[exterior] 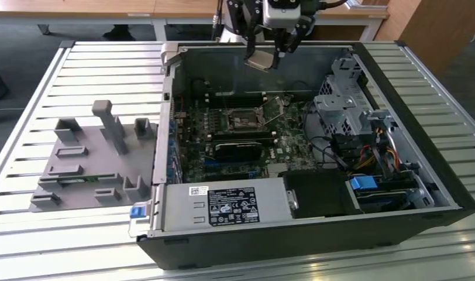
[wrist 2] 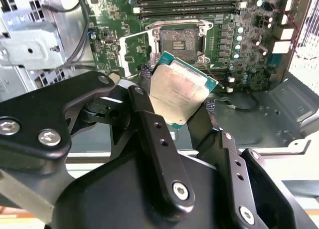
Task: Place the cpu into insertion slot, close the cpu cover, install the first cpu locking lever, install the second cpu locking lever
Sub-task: 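Place the cpu into insertion slot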
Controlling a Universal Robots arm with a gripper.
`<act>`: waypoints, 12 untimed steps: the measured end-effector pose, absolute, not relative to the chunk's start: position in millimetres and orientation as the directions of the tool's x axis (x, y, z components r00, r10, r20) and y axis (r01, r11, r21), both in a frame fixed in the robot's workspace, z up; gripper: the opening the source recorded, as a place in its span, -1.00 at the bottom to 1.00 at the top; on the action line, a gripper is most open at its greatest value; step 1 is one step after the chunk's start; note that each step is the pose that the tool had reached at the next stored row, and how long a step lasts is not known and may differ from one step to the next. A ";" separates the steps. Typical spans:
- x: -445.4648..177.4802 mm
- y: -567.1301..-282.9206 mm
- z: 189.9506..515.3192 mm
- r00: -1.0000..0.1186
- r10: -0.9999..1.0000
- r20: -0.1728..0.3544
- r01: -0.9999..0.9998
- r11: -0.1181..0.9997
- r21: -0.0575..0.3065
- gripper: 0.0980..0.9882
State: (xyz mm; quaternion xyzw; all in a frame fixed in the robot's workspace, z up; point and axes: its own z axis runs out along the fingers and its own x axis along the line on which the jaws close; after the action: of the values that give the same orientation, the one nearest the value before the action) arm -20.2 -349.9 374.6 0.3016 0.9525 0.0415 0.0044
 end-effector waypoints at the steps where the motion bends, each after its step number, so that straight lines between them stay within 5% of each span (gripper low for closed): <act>1: -20.2 -349.9 374.5 -0.811 0.585 0.017 0.584 0.807 0.081 0.00; 12: -20.2 -349.9 373.2 -0.722 0.692 0.015 0.690 0.719 0.079 0.00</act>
State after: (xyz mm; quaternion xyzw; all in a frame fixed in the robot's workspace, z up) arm -20.2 -349.9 373.2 0.3727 0.9271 0.0395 0.0080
